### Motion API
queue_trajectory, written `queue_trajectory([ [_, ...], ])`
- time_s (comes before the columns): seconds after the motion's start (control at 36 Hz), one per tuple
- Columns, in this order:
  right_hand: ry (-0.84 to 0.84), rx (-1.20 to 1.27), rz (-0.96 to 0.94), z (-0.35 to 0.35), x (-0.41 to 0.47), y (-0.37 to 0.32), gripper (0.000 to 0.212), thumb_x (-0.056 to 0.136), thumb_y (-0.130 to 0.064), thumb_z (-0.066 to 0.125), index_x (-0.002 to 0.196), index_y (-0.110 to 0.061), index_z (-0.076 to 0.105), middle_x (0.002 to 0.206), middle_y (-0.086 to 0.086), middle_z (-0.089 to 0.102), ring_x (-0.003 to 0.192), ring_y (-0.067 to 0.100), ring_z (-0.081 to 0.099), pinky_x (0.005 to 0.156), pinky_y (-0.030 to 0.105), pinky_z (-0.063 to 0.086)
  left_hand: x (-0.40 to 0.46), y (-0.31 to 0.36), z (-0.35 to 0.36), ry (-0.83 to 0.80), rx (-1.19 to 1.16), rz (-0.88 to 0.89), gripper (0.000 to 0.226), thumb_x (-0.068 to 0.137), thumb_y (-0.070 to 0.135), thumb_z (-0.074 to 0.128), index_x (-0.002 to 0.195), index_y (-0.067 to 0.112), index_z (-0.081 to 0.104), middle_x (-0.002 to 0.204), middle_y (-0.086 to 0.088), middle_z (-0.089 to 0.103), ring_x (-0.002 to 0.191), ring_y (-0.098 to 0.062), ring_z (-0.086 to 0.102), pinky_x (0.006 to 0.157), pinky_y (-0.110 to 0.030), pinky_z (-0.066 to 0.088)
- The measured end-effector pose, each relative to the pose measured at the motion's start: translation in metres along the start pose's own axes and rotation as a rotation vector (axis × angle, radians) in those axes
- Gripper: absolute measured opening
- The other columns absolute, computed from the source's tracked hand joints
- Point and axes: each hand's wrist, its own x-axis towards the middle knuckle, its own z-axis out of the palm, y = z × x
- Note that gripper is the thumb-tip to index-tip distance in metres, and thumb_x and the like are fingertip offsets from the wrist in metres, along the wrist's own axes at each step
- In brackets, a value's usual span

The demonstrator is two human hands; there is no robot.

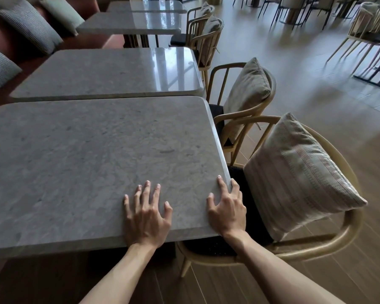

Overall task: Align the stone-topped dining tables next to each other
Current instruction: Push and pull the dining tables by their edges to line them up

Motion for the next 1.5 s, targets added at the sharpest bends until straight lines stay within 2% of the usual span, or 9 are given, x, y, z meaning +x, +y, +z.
queue_trajectory([
  [0.53, 0.006, 0.008, -0.009, -0.001, 0.007, 0.002, 0.066, 0.089, -0.051, 0.044, 0.151, -0.031, 0.033, 0.154, 0.01, 0.029, 0.135, 0.03, 0.039, 0.098, 0.045, 0.046, 0.005, 0.005, 0.0, -0.049, 0.006, -0.019, 0.068, 0.085, 0.048, 0.027, 0.141, 0.019, 0.054, 0.151, -0.008, 0.046, 0.139, -0.03, 0.042, 0.117, -0.057, 0.021],
  [1.5, 0.002, 0.022, -0.011, -0.004, 0.022, 0.004, 0.064, 0.091, -0.048, 0.048, 0.151, -0.032, 0.034, 0.155, 0.009, 0.03, 0.137, 0.028, 0.039, 0.1, 0.044, 0.045, 0.013, 0.015, 0.002, -0.026, -0.04, -0.034, 0.067, 0.083, 0.046, 0.031, 0.135, 0.016, 0.061, 0.146, -0.011, 0.052, 0.134, -0.033, 0.049, 0.114, -0.06, 0.025],
])
